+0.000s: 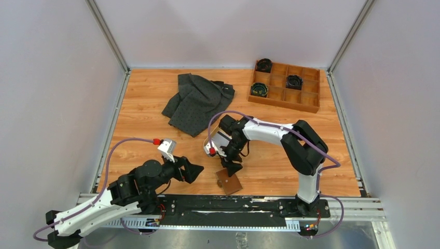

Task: Put the credit cards into the card holder
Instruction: Close the card holder at the center of the board.

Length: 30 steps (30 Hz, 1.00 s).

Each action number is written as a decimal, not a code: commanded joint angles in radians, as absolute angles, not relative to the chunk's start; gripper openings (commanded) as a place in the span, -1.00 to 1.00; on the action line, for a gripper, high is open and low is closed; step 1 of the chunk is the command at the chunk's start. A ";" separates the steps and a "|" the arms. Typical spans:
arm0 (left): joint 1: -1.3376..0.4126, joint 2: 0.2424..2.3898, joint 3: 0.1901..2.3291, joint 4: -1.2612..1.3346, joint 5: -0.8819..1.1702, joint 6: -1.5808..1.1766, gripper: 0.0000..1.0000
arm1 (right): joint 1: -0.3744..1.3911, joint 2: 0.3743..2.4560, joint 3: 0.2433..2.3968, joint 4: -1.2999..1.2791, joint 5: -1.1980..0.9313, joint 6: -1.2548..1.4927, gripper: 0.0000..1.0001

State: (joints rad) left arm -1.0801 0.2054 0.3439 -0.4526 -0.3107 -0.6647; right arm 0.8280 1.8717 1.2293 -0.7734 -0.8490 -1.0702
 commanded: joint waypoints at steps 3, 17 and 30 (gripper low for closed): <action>-1.077 0.179 0.323 -0.463 -0.329 -0.679 0.94 | 0.857 1.922 1.227 -0.755 -0.777 -1.001 -0.10; -1.077 0.299 0.253 -0.201 -0.184 -0.713 0.92 | 0.630 1.658 1.016 -0.646 -0.725 -0.813 -1.00; -1.077 0.782 0.394 0.056 -0.096 -0.687 0.91 | 0.243 1.665 0.963 -0.637 -0.541 -0.448 -0.98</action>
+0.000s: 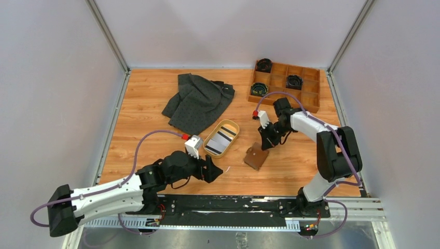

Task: Put the credit cards into the card holder
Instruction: Close the card holder at the center of the board.

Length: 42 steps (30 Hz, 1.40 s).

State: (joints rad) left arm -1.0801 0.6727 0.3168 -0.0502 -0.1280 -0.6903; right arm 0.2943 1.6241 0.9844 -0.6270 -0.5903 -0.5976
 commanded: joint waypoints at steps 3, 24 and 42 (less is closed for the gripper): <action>-1.077 0.903 0.459 0.061 -0.107 -0.737 0.90 | 0.247 1.692 0.973 -0.700 -0.710 -0.407 -0.79; -1.078 1.080 0.468 0.311 -0.044 -0.589 0.62 | 0.209 1.442 1.072 -1.066 -1.084 -1.559 0.21; -1.040 1.031 0.367 0.519 -0.070 -0.657 1.00 | 0.135 1.529 1.104 -0.945 -0.938 -1.140 -0.20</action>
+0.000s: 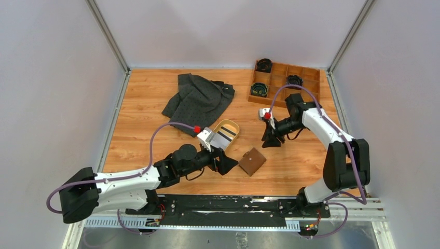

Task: Put the credit cards into the card holder
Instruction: Close the card holder at the center of the board.

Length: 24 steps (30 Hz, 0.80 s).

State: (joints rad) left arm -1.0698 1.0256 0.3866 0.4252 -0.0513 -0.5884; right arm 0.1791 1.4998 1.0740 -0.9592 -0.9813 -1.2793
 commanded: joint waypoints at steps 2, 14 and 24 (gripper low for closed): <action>-1.033 1.050 0.374 0.517 -0.053 -0.677 1.00 | 0.118 1.541 1.102 -0.936 -0.926 -1.106 -0.22; -1.051 1.233 0.616 0.197 -0.079 -0.649 0.64 | 0.056 1.565 1.094 -0.869 -0.889 -0.967 -0.24; -1.131 1.432 0.940 -0.243 -0.303 -0.552 0.39 | 0.051 1.584 1.095 -0.868 -0.902 -0.957 -0.24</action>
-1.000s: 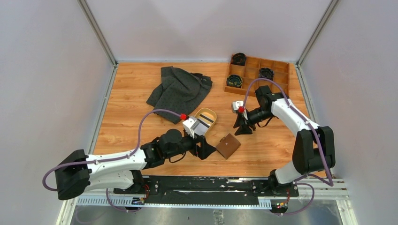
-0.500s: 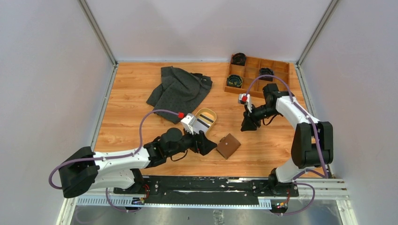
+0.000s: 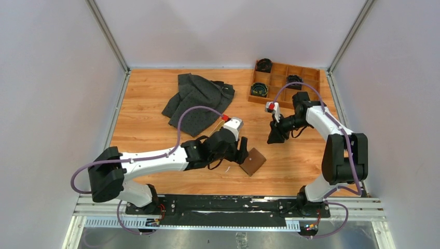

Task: Put the credit cards into the card holder
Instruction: Close the card holder at the center of the board.

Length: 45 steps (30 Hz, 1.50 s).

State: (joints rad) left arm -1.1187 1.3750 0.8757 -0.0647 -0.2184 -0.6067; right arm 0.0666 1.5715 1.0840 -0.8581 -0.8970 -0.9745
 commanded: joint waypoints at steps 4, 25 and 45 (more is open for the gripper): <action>-1.131 1.504 1.008 -0.244 -0.282 -0.534 0.30 | 0.051 1.591 1.095 -0.868 -0.909 -0.952 -0.24; -1.117 1.857 1.299 -0.344 -0.296 -0.462 -0.15 | 0.051 1.625 1.100 -0.877 -0.920 -0.945 -0.25; -1.085 1.874 1.284 -0.308 -0.212 -0.449 -1.00 | 0.051 1.628 1.102 -0.894 -0.935 -0.956 -0.25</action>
